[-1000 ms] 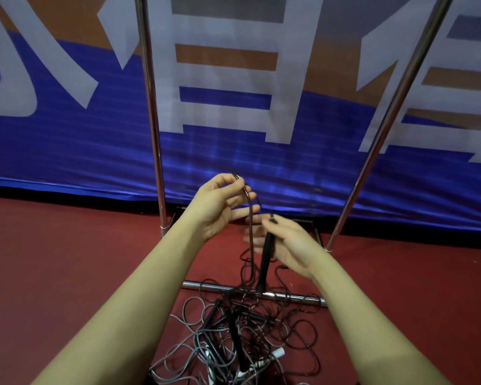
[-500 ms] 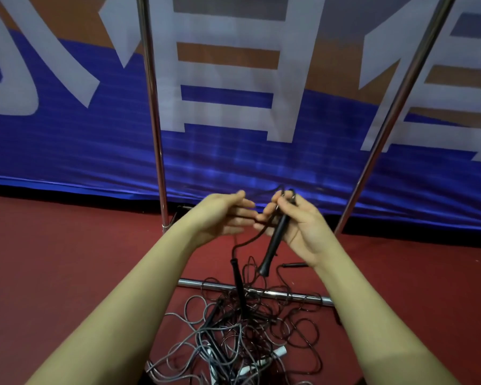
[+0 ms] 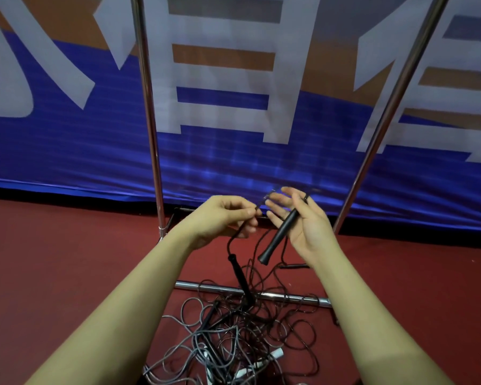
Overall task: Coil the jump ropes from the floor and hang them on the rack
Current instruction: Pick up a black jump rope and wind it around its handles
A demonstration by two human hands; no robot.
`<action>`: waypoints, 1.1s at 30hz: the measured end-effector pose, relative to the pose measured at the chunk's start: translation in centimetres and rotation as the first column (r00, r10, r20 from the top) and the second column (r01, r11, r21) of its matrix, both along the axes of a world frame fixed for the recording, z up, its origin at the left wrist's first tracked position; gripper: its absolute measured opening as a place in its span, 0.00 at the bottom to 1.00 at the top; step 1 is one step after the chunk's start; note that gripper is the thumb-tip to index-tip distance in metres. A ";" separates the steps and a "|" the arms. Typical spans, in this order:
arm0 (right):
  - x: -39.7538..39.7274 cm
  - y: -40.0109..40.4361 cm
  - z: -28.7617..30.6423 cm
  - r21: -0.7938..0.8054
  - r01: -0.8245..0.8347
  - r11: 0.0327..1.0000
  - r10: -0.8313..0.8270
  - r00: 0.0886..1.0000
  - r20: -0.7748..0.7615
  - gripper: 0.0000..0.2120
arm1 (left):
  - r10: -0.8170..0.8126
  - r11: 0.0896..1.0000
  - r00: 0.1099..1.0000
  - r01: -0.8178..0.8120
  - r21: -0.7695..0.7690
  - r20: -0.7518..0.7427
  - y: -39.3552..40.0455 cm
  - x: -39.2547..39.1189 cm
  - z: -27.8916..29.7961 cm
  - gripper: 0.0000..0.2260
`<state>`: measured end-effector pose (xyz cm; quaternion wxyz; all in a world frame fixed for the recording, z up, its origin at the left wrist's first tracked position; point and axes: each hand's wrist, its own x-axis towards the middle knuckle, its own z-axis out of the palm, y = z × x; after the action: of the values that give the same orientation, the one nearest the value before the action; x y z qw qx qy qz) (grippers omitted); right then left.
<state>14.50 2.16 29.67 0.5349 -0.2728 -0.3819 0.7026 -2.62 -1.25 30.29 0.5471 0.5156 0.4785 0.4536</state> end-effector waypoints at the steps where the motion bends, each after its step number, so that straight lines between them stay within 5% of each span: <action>1: -0.1 0.1 -0.3 0.000 -0.014 1.000 0.014 0.998 0.057 0.10 | 0.031 1.000 0.997 -0.031 0.001 0.074 0.0 -0.1 0.3 0.05; 4: -0.7 -0.3 -1.1 -0.031 -0.117 0.993 0.121 0.967 0.225 0.11 | 0.152 0.988 0.950 -0.151 -0.024 0.272 0.2 -0.2 0.9 0.05; 10: -2.6 -1.7 -1.6 -0.008 -0.353 0.936 0.328 0.860 0.391 0.10 | 0.302 0.948 0.857 -0.315 -0.039 0.418 1.0 -0.4 1.3 0.06; 18: -2.8 -2.6 -1.2 -0.022 -0.534 0.845 0.486 0.752 0.446 0.07 | 0.431 0.894 0.796 -0.441 -0.081 0.425 1.4 -1.0 0.7 0.05; 21: -2.9 -2.5 -0.7 -0.021 -0.488 0.873 0.471 0.831 0.295 0.06 | 0.412 0.911 0.842 -0.382 -0.154 0.348 1.3 -0.7 0.6 0.05; 25: -2.9 -1.3 -0.1 -0.009 -0.181 0.983 0.180 0.982 -0.062 0.10 | 0.276 0.928 0.951 -0.226 -0.296 0.139 0.8 -0.3 0.7 0.16; 29: -2.9 -0.5 -0.2 -0.019 0.013 1.000 -0.016 0.975 -0.221 0.12 | 0.099 0.961 0.993 -0.114 -0.252 -0.070 0.1 1.3 0.3 0.23; 33: -3.1 -0.5 -0.1 -0.015 0.077 0.997 -0.078 0.954 -0.288 0.13 | 0.180 0.973 0.970 -0.200 -0.113 -0.166 0.1 3.0 -0.1 0.24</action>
<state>11.43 1.65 29.61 0.6116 -0.1832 -0.2874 0.7140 0.38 -1.18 30.17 0.4945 0.4646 0.5950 0.4307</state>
